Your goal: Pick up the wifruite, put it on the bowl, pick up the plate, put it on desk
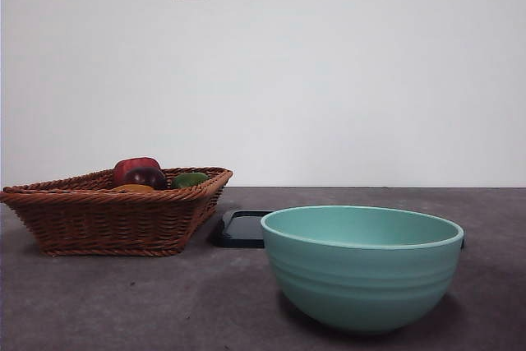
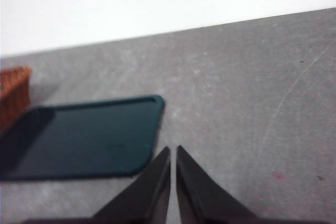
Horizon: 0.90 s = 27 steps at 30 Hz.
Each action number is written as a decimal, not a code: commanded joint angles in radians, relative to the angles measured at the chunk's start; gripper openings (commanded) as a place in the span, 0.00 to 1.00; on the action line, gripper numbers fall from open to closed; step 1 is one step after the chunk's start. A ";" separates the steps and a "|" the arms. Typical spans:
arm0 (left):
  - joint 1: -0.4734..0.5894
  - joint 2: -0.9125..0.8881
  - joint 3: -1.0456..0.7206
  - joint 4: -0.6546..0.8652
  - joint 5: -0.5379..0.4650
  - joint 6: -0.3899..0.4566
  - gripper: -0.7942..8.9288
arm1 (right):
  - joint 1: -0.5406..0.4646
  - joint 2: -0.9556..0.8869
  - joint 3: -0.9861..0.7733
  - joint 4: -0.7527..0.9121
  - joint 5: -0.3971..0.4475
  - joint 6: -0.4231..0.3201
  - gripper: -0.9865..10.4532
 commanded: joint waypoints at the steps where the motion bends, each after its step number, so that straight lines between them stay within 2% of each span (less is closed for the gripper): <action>1: -0.007 0.000 0.045 -0.016 0.006 -0.042 0.10 | 0.001 -0.001 0.012 0.032 -0.002 0.125 0.09; 4: -0.017 0.005 0.105 -0.039 0.005 -0.088 0.10 | 0.009 -0.001 0.059 0.043 -0.002 0.214 0.09; 9: -0.022 0.051 0.224 -0.045 -0.007 -0.109 0.10 | 0.032 0.018 0.179 0.042 0.026 0.292 0.09; 13: -0.022 0.122 0.323 -0.054 -0.006 -0.100 0.10 | 0.039 0.077 0.301 0.032 0.027 0.296 0.09; 16: -0.022 0.178 0.416 -0.101 -0.006 -0.090 0.10 | 0.039 0.142 0.414 -0.043 0.015 0.295 0.09; 18: -0.023 0.215 0.489 -0.154 0.010 -0.065 0.10 | 0.039 0.197 0.495 -0.111 -0.029 0.280 0.09; 22: -0.025 0.274 0.631 -0.260 0.043 0.006 0.10 | 0.040 0.304 0.632 -0.229 -0.131 0.198 0.09; 27: -0.051 0.321 0.760 -0.300 0.069 0.019 0.10 | 0.068 0.424 0.771 -0.341 -0.246 0.080 0.09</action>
